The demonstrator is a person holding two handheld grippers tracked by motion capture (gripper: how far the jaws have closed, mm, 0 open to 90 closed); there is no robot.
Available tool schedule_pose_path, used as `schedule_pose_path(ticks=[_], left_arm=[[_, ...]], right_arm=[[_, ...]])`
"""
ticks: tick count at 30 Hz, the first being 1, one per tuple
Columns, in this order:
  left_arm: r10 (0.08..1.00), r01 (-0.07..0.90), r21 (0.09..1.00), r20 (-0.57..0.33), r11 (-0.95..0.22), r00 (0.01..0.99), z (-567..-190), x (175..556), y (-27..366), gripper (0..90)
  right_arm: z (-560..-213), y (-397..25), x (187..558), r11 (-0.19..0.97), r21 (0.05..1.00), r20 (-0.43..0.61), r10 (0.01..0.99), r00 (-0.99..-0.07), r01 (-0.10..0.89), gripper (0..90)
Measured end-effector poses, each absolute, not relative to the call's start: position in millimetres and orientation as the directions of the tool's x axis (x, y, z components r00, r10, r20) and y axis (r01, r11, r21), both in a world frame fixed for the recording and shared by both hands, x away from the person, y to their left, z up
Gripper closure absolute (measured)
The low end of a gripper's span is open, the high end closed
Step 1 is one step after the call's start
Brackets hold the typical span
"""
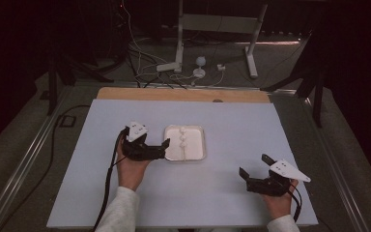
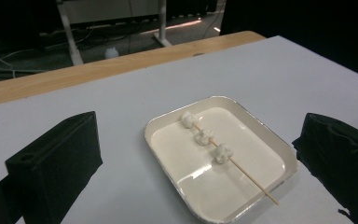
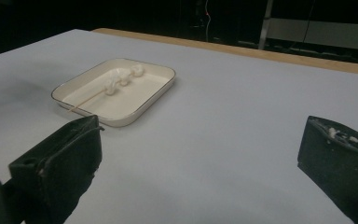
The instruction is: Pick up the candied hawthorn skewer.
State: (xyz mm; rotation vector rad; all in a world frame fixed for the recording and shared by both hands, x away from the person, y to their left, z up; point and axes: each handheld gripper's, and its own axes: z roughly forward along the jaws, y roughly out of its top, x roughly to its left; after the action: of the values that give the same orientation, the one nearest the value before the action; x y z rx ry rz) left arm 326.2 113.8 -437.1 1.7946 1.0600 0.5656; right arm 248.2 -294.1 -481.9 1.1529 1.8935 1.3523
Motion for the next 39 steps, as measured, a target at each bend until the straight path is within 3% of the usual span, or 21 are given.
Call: schedule_pose_path(ticks=[27,39], left_arm=[[0.844,0.473,0.857,-0.091,-0.204,0.528,-477.9,351.9,70.8,0.4],[0.856,0.552,0.802,-0.105,-0.228,0.506,-504.9,355.7,50.1,0.5]], right_arm=[[-483.1,-294.2,250.1,0.136,0.931,0.051,0.87,-0.49,0.339,0.0],[-483.8,-294.5,250.6,0.137,0.929,0.053,0.869,-0.492,0.343,0.0]])
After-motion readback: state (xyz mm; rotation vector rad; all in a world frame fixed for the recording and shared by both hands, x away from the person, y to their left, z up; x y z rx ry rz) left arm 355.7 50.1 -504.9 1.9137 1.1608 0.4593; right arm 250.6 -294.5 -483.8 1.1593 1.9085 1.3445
